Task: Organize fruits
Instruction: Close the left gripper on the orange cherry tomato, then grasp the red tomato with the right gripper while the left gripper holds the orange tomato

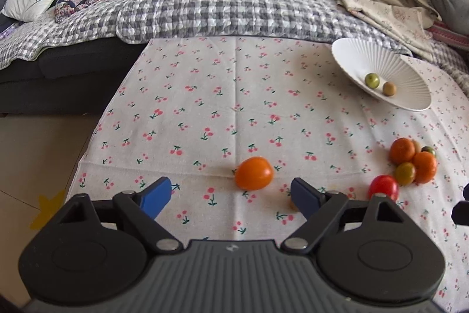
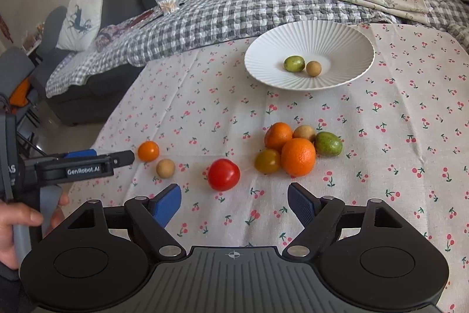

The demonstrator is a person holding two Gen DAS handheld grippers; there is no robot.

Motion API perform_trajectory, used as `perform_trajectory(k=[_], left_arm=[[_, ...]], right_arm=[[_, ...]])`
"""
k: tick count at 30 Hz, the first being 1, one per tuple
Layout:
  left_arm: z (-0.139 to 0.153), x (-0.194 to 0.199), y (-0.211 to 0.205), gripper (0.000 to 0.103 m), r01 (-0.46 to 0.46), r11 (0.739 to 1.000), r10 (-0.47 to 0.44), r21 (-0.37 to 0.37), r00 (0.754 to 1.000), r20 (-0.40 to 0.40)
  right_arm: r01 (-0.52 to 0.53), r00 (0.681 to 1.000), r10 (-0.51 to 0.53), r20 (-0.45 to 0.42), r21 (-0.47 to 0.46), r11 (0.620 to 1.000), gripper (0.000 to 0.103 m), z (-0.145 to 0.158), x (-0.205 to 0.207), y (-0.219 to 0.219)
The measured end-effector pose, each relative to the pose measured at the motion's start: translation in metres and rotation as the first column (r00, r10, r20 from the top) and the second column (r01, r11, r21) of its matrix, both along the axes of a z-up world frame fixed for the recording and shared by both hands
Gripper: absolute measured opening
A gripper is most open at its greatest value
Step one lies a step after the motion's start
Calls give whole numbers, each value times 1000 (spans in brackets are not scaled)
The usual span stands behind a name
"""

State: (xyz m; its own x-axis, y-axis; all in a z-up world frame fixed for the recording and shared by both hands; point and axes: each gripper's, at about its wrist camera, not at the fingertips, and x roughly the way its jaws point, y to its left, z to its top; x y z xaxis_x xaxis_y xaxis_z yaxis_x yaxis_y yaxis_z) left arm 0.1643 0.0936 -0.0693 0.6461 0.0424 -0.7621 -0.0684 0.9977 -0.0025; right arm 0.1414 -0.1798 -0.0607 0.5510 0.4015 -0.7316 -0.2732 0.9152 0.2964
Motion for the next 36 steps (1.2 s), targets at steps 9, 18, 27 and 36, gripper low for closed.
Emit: perform_trajectory(k=[9, 18, 27, 36], left_arm=[[3, 5, 8, 79, -5, 1000, 5, -18, 1000, 26], [-11, 21, 7, 69, 14, 999, -14, -51, 1000, -9], [-29, 36, 2, 60, 37, 998, -39, -46, 998, -40], [-37, 43, -3, 33, 61, 996, -65, -60, 996, -54]], right_arm=[[-4, 1000, 5, 14, -36, 999, 82, -14, 4, 16], [24, 1000, -24, -9, 6, 1000, 80, -36, 18, 30], [35, 999, -35, -4, -30, 999, 70, -47, 34, 45], [16, 1000, -15, 16, -96, 995, 42, -58, 47, 61]])
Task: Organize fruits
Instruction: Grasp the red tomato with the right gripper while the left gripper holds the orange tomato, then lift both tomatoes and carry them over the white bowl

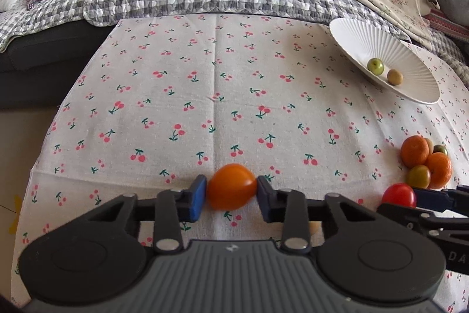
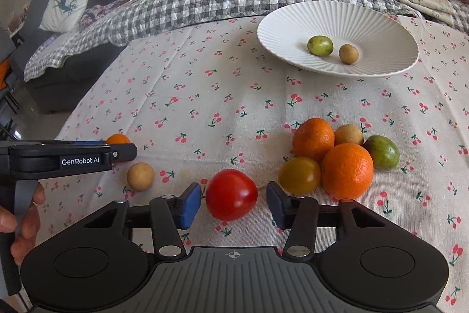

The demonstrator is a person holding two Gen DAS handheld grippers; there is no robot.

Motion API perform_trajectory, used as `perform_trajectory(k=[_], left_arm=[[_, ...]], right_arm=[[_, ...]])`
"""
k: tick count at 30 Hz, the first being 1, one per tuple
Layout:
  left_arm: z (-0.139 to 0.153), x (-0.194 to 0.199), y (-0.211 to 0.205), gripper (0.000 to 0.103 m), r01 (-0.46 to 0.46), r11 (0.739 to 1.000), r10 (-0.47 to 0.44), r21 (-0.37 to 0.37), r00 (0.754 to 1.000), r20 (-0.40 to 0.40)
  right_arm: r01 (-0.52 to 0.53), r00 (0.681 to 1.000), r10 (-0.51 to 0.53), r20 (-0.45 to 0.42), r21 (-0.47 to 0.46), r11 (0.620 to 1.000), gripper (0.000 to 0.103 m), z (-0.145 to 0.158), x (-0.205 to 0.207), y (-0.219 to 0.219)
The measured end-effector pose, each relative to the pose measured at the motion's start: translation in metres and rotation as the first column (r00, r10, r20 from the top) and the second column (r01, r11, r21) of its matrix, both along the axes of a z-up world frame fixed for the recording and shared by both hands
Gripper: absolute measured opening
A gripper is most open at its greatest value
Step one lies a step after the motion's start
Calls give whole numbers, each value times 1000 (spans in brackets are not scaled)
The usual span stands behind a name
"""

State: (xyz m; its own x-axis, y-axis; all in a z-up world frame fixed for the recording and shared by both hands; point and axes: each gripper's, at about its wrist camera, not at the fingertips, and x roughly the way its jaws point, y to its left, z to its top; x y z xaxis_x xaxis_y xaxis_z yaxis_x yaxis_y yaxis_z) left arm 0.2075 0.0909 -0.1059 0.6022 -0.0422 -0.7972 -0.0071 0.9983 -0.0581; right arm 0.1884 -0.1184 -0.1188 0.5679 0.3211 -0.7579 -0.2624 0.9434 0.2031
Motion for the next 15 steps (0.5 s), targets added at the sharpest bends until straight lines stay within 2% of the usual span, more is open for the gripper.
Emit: perform_trajectory(k=[4, 15], left_arm=[[-1, 0, -2, 32, 3, 1000, -3, 13, 1000, 4], [11, -6, -5, 31, 11, 999, -12, 31, 999, 42]], right_arm=[[-13, 1000, 13, 10, -17, 1000, 36, -1, 1, 3], [-35, 999, 35, 6, 0, 999, 36, 8, -4, 2]])
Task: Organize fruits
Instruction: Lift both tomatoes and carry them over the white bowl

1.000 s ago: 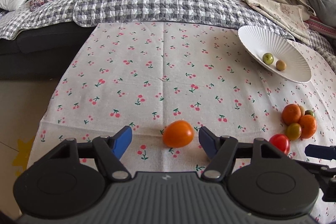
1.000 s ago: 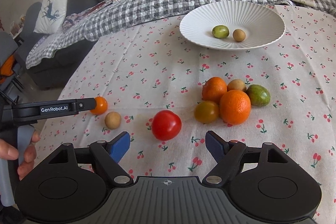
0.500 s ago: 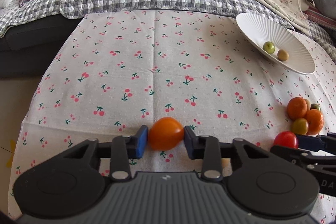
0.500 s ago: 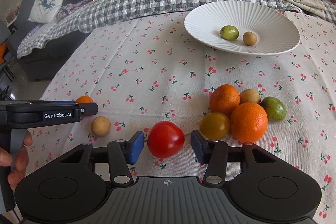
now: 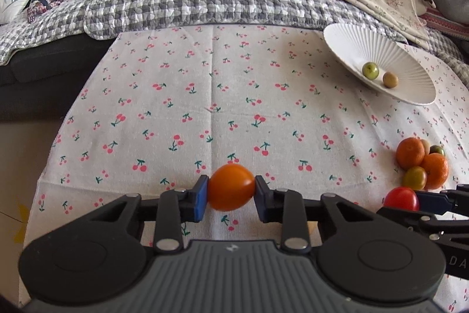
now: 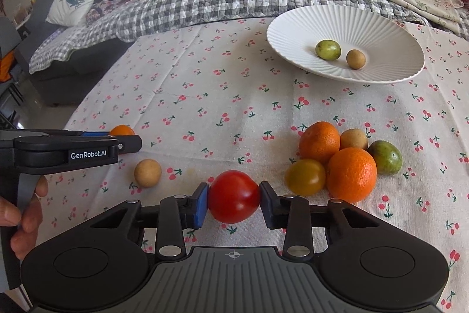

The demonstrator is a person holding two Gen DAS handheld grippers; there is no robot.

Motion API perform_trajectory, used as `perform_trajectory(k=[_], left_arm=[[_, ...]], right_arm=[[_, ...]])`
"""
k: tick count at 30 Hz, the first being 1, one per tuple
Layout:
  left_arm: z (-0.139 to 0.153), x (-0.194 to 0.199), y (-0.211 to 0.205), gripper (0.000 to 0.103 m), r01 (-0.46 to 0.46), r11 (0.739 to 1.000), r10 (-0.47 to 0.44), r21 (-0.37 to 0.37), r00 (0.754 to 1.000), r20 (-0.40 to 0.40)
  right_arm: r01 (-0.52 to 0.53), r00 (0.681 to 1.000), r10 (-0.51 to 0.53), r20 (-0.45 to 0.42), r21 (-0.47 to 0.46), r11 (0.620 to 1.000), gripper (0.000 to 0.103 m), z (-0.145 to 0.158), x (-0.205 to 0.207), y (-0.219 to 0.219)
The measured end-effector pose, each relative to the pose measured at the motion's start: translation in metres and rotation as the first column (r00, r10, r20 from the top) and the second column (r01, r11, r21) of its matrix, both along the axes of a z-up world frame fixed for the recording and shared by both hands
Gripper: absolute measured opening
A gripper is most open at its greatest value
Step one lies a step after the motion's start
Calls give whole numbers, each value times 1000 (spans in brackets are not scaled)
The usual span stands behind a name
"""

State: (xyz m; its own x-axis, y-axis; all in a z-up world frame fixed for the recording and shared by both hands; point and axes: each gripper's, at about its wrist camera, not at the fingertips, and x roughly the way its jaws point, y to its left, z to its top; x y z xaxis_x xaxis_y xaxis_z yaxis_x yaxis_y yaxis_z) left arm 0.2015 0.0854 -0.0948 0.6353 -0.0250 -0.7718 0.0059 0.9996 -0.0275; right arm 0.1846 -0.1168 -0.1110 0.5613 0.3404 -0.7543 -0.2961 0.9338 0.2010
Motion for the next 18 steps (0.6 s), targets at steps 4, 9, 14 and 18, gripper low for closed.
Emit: perform_trajectory(k=[4, 9, 14, 18], left_arm=[[6, -4, -3, 31, 10, 1000, -10, -1, 1000, 22], [14, -7, -12, 31, 19, 1000, -20, 24, 998, 54], [19, -11, -23, 31, 34, 997, -40, 72, 995, 89], [25, -14, -27, 30, 43, 997, -50, 71, 992, 113]], right_arm=[[-2, 1000, 2, 18, 10, 1000, 36, 7, -4, -1], [2, 1000, -2, 16, 15, 1000, 36, 9, -5, -2], [-16, 999, 16, 28, -2, 1000, 36, 11, -7, 1], [-11, 999, 11, 48, -1, 1000, 36, 16, -7, -1]])
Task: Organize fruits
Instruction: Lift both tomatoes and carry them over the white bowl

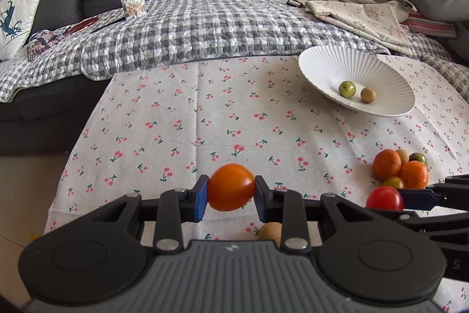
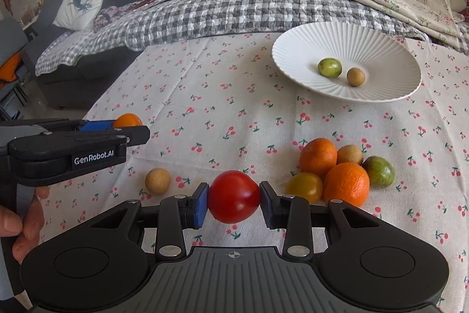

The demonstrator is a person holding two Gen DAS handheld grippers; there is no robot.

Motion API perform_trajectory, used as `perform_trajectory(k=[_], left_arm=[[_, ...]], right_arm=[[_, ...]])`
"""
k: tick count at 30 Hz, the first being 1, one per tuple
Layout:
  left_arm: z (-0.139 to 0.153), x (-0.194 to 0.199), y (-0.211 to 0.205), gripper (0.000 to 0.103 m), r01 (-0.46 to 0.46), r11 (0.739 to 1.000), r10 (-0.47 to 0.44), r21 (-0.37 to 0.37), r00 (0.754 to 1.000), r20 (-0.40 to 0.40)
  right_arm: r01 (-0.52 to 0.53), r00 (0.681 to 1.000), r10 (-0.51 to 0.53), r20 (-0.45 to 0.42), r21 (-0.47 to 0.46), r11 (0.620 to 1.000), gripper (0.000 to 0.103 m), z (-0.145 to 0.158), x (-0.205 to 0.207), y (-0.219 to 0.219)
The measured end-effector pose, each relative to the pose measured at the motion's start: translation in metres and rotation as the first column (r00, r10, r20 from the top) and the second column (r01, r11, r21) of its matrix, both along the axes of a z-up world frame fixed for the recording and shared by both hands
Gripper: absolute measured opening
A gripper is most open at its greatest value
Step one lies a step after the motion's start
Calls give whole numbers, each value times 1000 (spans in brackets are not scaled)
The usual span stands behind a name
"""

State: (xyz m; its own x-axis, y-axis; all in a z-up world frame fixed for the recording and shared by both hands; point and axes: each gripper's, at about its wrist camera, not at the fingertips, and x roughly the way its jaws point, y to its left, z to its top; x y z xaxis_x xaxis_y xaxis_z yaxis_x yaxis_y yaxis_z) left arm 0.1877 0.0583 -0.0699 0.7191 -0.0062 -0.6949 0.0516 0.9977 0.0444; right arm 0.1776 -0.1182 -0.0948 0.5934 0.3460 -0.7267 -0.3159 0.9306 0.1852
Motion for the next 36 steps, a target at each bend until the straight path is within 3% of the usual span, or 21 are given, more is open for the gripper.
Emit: perform_trajectory(k=[16, 24, 36], left_arm=[[19, -3, -26, 30, 37, 999, -37, -19, 999, 35], [20, 5, -33, 30, 38, 999, -37, -10, 999, 30], [26, 29, -65, 30, 115, 993, -115, -1, 993, 42]], right_arm=[[60, 996, -62, 69, 25, 998, 35, 28, 9, -36], [116, 989, -119, 83, 49, 992, 36, 44, 27, -79], [136, 986, -145, 87, 97, 986, 35, 54, 62, -124]])
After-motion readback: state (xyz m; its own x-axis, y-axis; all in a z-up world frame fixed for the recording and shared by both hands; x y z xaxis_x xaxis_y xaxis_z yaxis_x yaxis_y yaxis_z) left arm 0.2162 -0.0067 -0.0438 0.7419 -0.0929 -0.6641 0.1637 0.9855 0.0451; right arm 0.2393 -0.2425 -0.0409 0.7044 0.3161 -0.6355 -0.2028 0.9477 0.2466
